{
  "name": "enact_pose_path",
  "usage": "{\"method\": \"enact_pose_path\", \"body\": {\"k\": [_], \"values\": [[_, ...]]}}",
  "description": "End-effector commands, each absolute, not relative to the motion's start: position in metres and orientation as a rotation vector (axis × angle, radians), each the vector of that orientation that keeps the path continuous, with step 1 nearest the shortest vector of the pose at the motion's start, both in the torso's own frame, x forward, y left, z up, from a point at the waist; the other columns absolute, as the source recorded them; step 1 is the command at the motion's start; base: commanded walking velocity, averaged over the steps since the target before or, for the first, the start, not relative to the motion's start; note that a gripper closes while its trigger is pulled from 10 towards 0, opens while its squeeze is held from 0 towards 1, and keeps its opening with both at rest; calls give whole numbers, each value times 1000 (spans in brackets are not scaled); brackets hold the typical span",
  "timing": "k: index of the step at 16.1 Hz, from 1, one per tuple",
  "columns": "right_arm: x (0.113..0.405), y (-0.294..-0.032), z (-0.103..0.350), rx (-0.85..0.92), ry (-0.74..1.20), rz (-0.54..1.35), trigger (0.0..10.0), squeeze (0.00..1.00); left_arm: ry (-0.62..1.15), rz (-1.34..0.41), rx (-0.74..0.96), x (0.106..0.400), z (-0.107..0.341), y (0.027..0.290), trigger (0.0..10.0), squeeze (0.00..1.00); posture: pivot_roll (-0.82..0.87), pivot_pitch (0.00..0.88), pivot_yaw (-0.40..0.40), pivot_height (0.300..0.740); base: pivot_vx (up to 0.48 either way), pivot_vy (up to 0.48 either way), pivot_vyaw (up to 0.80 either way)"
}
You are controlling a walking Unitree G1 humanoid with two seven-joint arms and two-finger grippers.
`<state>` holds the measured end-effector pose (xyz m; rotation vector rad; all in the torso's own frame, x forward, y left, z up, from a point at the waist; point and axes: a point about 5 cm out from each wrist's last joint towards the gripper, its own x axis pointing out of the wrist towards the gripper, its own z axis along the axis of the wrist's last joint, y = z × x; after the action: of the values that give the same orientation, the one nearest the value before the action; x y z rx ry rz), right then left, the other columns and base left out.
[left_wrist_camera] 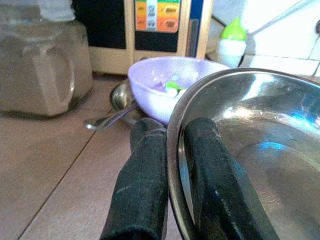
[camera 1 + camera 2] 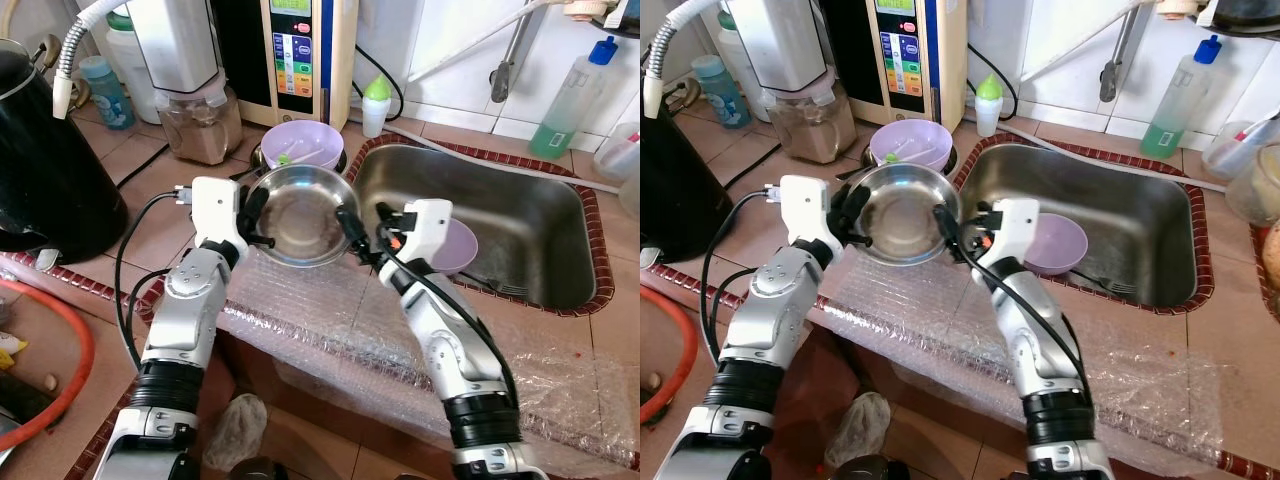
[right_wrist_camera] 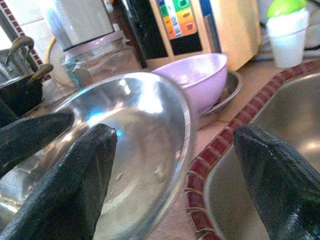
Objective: Kitchen organization
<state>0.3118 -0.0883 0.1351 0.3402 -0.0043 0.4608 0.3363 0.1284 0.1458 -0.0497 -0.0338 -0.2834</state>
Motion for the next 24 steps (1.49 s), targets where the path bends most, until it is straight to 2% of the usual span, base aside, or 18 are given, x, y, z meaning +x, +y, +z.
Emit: {"method": "enact_pose_path", "body": {"k": [1,2,6,10,15,22,24], "values": [[314,-83,135,332,15,477,10000,0,-100,-322,-30,337,160,123,0,0,-2,0,42,740,0,0,0],[315,-78,130,320,57,468,0,0,-112,-351,-10,334,159,120,0,0,-8,0,44,740,0,0,0],[325,-88,125,303,123,371,0,0,-157,-376,-6,331,162,118,0,0,-4,0,42,740,0,0,0],[332,-98,128,398,147,299,0,0,-191,-385,20,330,165,117,0,0,-4,0,45,740,0,0,0],[337,-101,134,499,190,284,0,0,-253,-395,30,331,173,115,0,0,-15,0,45,740,0,0,0],[341,-107,141,553,208,318,0,0,-281,-413,26,332,176,106,196,0,-20,0,38,740,0,0,0],[342,-108,144,554,201,318,0,0,-277,-422,24,332,176,105,6235,0,-22,0,37,740,0,0,0]]}}
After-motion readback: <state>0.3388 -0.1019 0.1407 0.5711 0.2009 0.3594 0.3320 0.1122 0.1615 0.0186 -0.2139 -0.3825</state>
